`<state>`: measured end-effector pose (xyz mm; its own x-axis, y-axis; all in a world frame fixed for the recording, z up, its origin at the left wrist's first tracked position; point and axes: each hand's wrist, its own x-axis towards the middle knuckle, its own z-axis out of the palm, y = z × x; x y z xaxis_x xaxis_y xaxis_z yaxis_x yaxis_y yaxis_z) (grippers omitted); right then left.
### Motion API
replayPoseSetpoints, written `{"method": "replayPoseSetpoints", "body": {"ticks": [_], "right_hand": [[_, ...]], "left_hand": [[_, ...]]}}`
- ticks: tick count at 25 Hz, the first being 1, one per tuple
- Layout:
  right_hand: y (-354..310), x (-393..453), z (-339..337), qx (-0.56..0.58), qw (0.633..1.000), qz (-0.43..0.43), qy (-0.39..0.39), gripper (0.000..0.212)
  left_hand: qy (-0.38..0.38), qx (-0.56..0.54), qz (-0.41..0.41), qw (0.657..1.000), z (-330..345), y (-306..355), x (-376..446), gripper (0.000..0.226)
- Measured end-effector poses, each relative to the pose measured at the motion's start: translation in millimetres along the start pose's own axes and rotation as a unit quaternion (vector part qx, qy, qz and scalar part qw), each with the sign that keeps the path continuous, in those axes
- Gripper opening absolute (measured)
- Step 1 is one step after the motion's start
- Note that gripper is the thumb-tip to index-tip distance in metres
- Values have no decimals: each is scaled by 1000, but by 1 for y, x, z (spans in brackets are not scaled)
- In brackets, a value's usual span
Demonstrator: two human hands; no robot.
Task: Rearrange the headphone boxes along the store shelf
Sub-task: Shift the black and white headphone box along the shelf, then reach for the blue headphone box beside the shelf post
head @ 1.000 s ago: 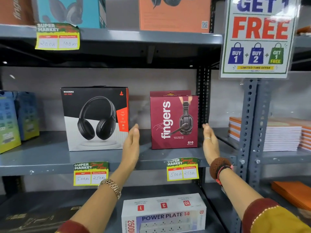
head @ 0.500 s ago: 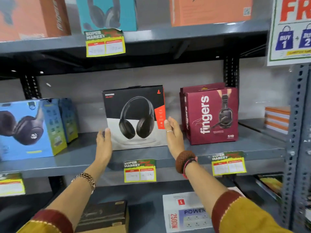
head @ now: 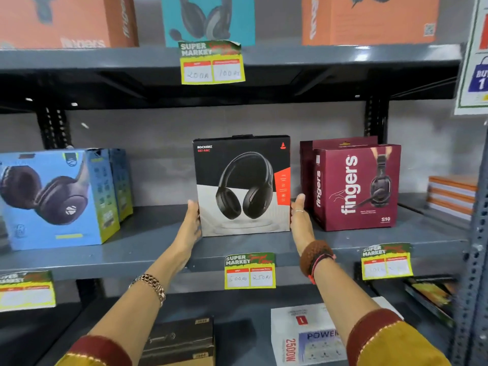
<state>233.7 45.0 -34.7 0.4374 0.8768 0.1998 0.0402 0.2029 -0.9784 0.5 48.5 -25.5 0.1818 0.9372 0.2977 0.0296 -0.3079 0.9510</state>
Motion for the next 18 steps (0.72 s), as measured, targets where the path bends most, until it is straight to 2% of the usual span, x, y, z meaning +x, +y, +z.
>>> {"method": "replayPoseSetpoints", "body": {"ticks": [3, 6, 10, 14, 18], "right_hand": [[0, 4, -3, -14, 1000, 9, -23, 123], [-10, -9, -2, -24, 999, 32, -30, 94], [-15, -14, -1, -24, 999, 27, -27, 79], [-19, -29, -7, 26, 999, -25, 21, 59], [-16, -37, -5, 66, 988, -111, 85, 50]], "left_hand": [[4, -5, 5, 1000, 3, 1, -1, 61], [7, 0, -3, 1000, 4, 3, -3, 61], [17, -3, 2, 1000, 6, 6, -11, 49], [147, -1, 61, 987, 4, -8, -20, 54], [227, 42, 137, 963, -24, -12, -44, 46]]}}
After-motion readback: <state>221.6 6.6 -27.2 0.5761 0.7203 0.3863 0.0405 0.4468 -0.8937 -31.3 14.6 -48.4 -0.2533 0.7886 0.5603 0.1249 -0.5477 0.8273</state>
